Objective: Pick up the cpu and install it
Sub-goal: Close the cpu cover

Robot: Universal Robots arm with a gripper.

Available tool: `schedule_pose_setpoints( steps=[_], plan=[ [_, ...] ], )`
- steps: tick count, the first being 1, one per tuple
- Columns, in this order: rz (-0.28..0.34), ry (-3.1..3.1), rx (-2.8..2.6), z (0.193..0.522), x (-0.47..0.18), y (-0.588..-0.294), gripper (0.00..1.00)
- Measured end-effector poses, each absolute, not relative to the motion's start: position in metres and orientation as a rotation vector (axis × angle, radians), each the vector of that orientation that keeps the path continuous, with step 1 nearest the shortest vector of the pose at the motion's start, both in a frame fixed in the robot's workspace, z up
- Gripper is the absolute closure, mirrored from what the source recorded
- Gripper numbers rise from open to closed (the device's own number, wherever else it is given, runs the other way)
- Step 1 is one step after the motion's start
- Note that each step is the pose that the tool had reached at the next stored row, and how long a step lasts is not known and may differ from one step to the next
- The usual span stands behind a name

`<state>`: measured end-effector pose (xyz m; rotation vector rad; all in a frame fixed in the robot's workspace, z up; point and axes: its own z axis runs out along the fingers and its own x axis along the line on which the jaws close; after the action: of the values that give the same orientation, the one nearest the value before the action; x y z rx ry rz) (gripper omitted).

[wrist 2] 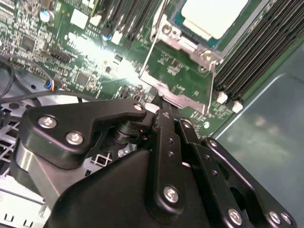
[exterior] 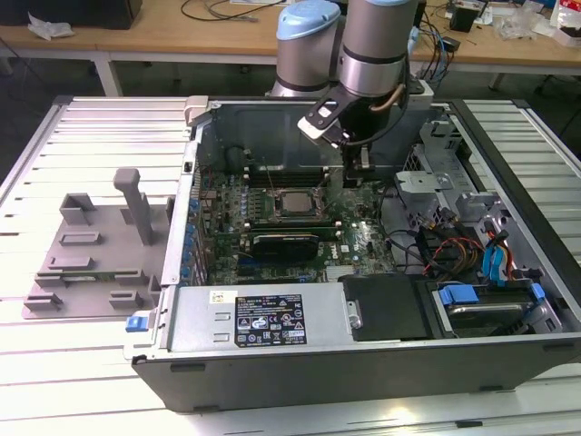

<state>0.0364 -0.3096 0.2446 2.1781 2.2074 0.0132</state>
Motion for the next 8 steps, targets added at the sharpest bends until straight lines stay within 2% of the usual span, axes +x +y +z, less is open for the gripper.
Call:
schedule_pose_setpoints(
  steps=[8],
  plan=[
    [0.017, 2.205, 2.176, 0.244, 0.007, -0.31, 0.89]
  ],
)
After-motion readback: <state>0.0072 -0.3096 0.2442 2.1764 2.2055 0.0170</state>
